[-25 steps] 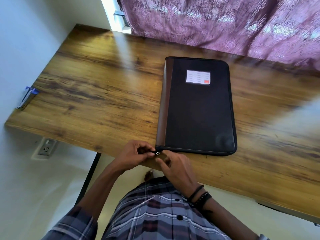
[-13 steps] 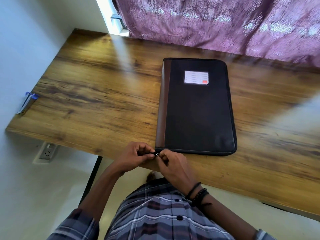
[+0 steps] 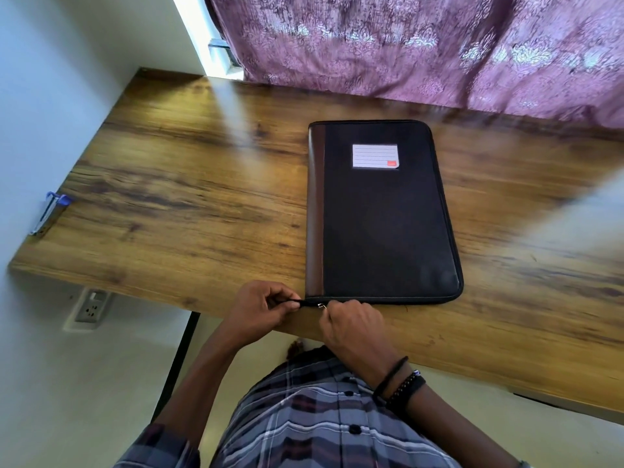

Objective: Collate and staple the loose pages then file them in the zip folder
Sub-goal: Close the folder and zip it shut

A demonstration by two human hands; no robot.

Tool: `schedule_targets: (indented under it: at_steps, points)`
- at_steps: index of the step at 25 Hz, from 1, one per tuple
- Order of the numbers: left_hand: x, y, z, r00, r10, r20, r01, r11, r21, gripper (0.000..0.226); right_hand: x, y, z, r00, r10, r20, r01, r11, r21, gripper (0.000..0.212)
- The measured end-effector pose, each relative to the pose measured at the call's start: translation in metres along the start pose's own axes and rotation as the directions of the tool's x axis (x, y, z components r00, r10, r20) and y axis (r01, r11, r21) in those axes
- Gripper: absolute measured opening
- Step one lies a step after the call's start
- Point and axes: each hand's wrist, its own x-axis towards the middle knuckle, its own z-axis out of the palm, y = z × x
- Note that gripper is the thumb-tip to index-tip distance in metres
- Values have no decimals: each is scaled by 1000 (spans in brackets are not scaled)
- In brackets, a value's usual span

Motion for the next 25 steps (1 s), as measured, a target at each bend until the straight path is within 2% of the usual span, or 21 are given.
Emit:
schedule_targets:
  at_steps: [6,10,13,17,20,22,23,25]
  points:
    - [-2,-5,5,999,5,35,-5,1000,-17,7,1,6,11,998,-1,-57,8,991,132,36]
    - [-4,-2,9,993,81,81,-84,996,37,9,5,10,25,995,-38,-97,47,994,95,30]
    - [-7,-11,-4,997,78,1,-78,996,45,10,-1,31,24,985,58,-160,-34,988,153,29]
    - [-8,-30,-35,998,-26,-65,26,1000,-8,15,-35,84,11,944,153,-292,-92,973,212,36]
    - [-4,-31,-50,999,-27,39,22,993,117,17,-56,108,1,935,164,-314,-114,978,174,37]
    - [4,-26,-59,988,-81,131,50,973,224,19,-61,115,-2,942,134,-309,-94,985,143,31]
    - [11,-20,-60,985,-98,141,56,959,278,17,-63,117,-3,947,118,-299,-81,988,134,28]
    - [32,-3,-51,997,-60,50,37,925,379,6,-63,122,-5,951,109,-288,-77,990,120,21]
